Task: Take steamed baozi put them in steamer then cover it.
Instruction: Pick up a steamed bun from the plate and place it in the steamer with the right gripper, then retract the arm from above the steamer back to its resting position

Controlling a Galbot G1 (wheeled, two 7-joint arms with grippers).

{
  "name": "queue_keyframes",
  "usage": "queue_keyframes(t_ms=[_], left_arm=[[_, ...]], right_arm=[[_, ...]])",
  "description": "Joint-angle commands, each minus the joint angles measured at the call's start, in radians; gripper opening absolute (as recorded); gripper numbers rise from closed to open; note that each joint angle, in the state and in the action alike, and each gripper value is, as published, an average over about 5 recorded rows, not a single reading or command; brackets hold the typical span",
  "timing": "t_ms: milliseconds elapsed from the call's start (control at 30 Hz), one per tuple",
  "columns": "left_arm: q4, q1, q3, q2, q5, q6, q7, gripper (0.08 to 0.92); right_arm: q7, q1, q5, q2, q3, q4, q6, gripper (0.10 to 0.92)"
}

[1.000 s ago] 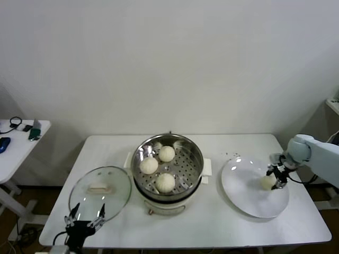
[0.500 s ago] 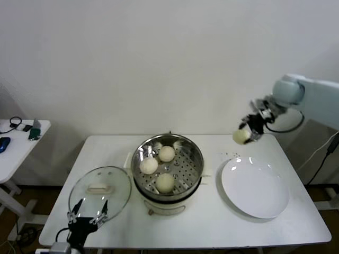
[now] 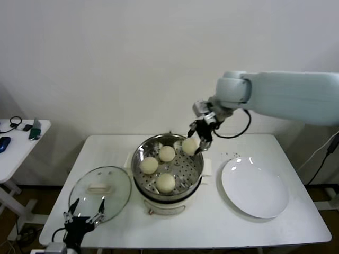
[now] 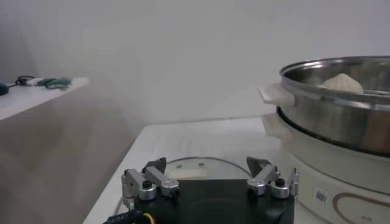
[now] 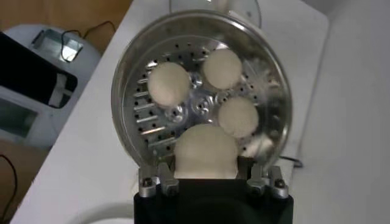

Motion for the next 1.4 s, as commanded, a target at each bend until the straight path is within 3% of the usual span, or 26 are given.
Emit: queue_keyframes(t_ms=[33,500,600,767,933,1033,1133,1200,1300,1400], left_arm=[[0.002,0.004,-0.001,-0.004,-0.003,-0.003,-0.002,0.823],[0.003,-0.003,-0.001,-0.007,-0.002,-0.001,-0.003,0.823],[0.004,-0.005,-0.002,-0.004,-0.003,0.001,-0.003,0.823],[-0.001,-0.004,-0.004,0.002,-0.006,0.007,-0.002,0.823],[-0.013,-0.005,-0.003,0.007,-0.007,0.019,-0.001,0.823],[-0.016,-0.010,-0.005,0.008,-0.018,0.022,-0.009,0.823],[-0.013,-0.018,-0.005,0.009,-0.026,0.022,-0.016,0.823],[-0.010,-0.025,-0.003,0.010,-0.024,0.018,-0.016,0.823],[-0.003,-0.038,0.004,0.013,-0.009,-0.006,-0.014,0.823],[0.007,-0.055,0.008,0.016,0.008,-0.038,-0.017,0.823]], right_arm=[[0.090,-0.175,-0.042,0.110,-0.001,-0.008,-0.059,0.662],[0.112,-0.221,-0.127,0.138,-0.010,-0.107,-0.052,0.663],[0.107,-0.210,-0.121,0.138,-0.002,-0.100,-0.043,0.698],[0.038,-0.100,-0.063,0.103,0.018,-0.094,0.003,0.805],[-0.109,0.078,0.036,0.008,0.016,-0.121,0.083,0.822],[-0.099,0.107,0.094,-0.094,0.068,-0.140,0.067,0.823],[0.107,-0.011,0.181,-0.251,0.227,-0.124,-0.016,0.823],[0.323,-0.182,0.184,-0.380,0.421,-0.099,-0.038,0.823],[0.526,-0.492,0.096,-0.522,0.738,-0.064,-0.010,0.823],[0.640,-0.808,0.036,-0.629,1.026,-0.018,0.012,0.823]])
